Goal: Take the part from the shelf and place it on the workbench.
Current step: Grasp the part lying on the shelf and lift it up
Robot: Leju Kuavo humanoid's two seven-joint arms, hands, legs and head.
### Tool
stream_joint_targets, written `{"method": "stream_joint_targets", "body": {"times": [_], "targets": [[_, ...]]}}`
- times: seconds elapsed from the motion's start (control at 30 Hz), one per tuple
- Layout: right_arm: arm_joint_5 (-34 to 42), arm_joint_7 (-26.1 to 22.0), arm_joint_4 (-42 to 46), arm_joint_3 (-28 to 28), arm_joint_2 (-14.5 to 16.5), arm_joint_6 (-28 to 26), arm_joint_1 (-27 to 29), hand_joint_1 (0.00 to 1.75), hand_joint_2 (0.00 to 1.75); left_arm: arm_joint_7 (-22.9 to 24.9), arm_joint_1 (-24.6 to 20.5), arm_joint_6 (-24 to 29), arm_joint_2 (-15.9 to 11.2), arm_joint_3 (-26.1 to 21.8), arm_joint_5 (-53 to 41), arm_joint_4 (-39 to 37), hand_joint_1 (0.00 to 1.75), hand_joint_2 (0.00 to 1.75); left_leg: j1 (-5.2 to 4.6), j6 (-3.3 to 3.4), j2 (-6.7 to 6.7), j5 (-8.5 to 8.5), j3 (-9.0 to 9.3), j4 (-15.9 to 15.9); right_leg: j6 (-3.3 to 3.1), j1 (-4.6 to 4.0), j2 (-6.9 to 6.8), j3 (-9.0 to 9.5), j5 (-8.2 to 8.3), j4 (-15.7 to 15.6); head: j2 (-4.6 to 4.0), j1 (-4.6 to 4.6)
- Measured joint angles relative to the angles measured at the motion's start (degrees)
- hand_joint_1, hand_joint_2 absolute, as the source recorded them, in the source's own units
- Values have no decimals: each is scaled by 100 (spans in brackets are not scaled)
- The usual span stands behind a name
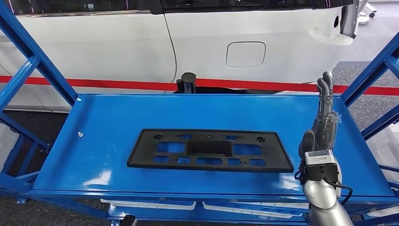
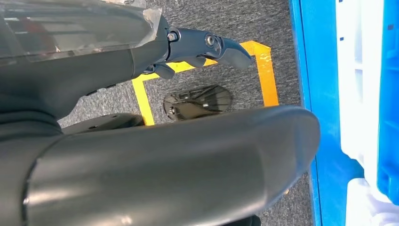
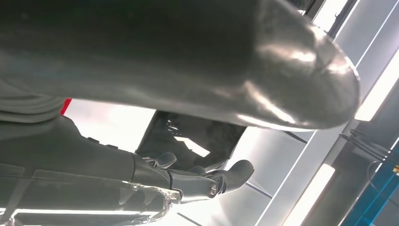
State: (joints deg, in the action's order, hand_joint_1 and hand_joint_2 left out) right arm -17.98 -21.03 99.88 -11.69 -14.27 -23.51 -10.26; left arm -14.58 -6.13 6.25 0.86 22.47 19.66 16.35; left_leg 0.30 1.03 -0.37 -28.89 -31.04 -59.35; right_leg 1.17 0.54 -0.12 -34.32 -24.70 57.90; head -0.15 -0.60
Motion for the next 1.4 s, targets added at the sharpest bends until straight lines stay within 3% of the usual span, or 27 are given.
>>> {"method": "stream_joint_targets", "body": {"times": [0.03,0.13,0.17,0.23,0.3,0.33,0.37,0.4,0.47,0.53,0.6,0.67,0.73,0.8,0.83,0.87,0.9,0.97,1.03,1.17,1.23,1.33,1.37,1.4], "targets": [[-5,2,1,0,2,-2,4,0,0,-1,-8,10,0,1,-8,0,0,0,-23,22,1,15,82,144,29,-7,-3,-6,19,2,0,4],[-17,9,8,3,1,-8,27,0,0,-2,-4,25,2,2,-21,0,0,0,-61,110,14,101,62,211,127,11,-8,-46,59,10,0,10],[-20,10,12,4,-4,-9,34,0,0,-2,-7,26,0,1,-24,0,0,0,-52,150,23,149,46,237,139,12,-6,-98,-1,89,0,16],[-25,11,17,7,-15,-10,44,0,0,-2,-16,28,1,0,-27,0,0,0,-31,212,45,237,-14,269,114,13,0,-311,-299,556,0,33],[-25,15,17,7,-19,-10,69,0,0,-2,-13,28,9,-1,-27,-1,0,0,-32,233,52,301,-115,266,94,15,5,-590,-678,1325,0,45],[-25,16,17,7,-20,-10,84,0,0,-2,-7,27,14,-1,-27,-1,0,0,-31,229,54,331,-162,264,115,20,5,-649,-776,1559,0,45],[-25,17,16,7,-20,-10,96,0,0,-2,-3,27,16,-1,-26,-2,0,0,-29,220,54,361,-204,261,156,29,4,-606,-798,1603,0,46],[-25,17,16,7,-20,-10,100,0,0,-2,0,28,18,-1,-25,-2,0,0,-25,206,53,384,-230,258,211,41,2,-422,-722,1363,0,45],[-25,17,16,7,-19,-10,87,0,0,-2,0,30,21,-1,-23,-2,0,0,-31,165,49,416,-263,238,297,63,0,121,-510,506,0,49],[-25,17,17,7,-19,-10,75,0,0,-3,-3,32,22,-3,-23,-1,0,0,-57,111,48,442,-300,206,263,60,15,436,-400,-32,0,40],[-26,17,18,6,-17,-10,73,0,0,-4,0,33,23,-5,-23,-2,0,0,-63,47,47,483,-333,197,173,40,32,442,-366,-71,0,29],[-27,17,18,6,-16,-10,72,0,0,-5,4,34,22,-8,-23,-2,0,0,-39,-16,38,433,-377,131,91,73,27,412,-316,-71,0,28],[-27,17,18,5,-14,-10,69,0,0,-6,4,38,22,-13,-23,-2,0,0,-15,-77,27,93,-563,-321,0,107,14,371,-259,-86,0,17],[-27,17,18,3,-8,-8,71,0,0,-6,8,43,23,-15,-23,-2,0,0,0,-126,25,-339,-856,-1082,-51,88,2,302,-211,-82,0,9],[-27,17,17,2,-4,-7,73,0,0,-6,11,44,24,-15,-23,-2,0,0,6,-139,25,-454,-949,-1359,-58,80,-1,269,-190,-79,0,9],[-27,17,17,2,-2,-6,74,0,0,-6,15,44,25,-16,-23,-2,0,0,12,-139,25,-441,-921,-1400,-52,74,-1,242,-170,-76,0,8],[-27,17,17,2,1,-5,76,0,0,-6,16,45,25,-17,-23,-2,0,0,17,-131,25,-342,-790,-1241,-43,72,0,223,-153,-73,0,8],[-28,17,19,2,4,-5,74,0,0,-6,10,47,25,-20,-23,-2,0,0,23,-94,22,-43,-306,-485,-18,70,3,210,-125,-70,0,7],[-36,17,19,3,7,-3,69,0,0,-7,-4,49,25,-24,-25,-2,0,0,6,-42,17,90,14,80,24,36,2,186,-94,-59,0,14],[-62,17,23,5,13,1,73,0,0,-8,2,53,22,-30,-33,-2,0,0,-36,116,27,192,1,229,152,31,-3,88,-57,-27,0,19],[-62,17,26,12,10,1,76,0,0,-9,-7,57,24,-34,-38,-2,0,0,-24,208,44,281,-62,269,133,31,0,-99,-305,336,0,46],[-62,17,26,20,9,1,99,0,0,-9,-7,57,29,-35,-41,-2,0,0,-46,255,54,374,-202,265,90,36,5,-492,-831,1398,0,72],[-62,17,26,21,9,1,110,0,0,-9,-5,57,30,-35,-42,-2,0,0,-53,254,54,403,-245,263,115,37,5,-506,-885,1544,0,72],[-62,17,26,21,9,1,117,0,0,-8,-3,58,29,-35,-43,-2,0,0,-56,248,53,428,-277,261,157,39,5,-404,-850,1453,0,74]]}}
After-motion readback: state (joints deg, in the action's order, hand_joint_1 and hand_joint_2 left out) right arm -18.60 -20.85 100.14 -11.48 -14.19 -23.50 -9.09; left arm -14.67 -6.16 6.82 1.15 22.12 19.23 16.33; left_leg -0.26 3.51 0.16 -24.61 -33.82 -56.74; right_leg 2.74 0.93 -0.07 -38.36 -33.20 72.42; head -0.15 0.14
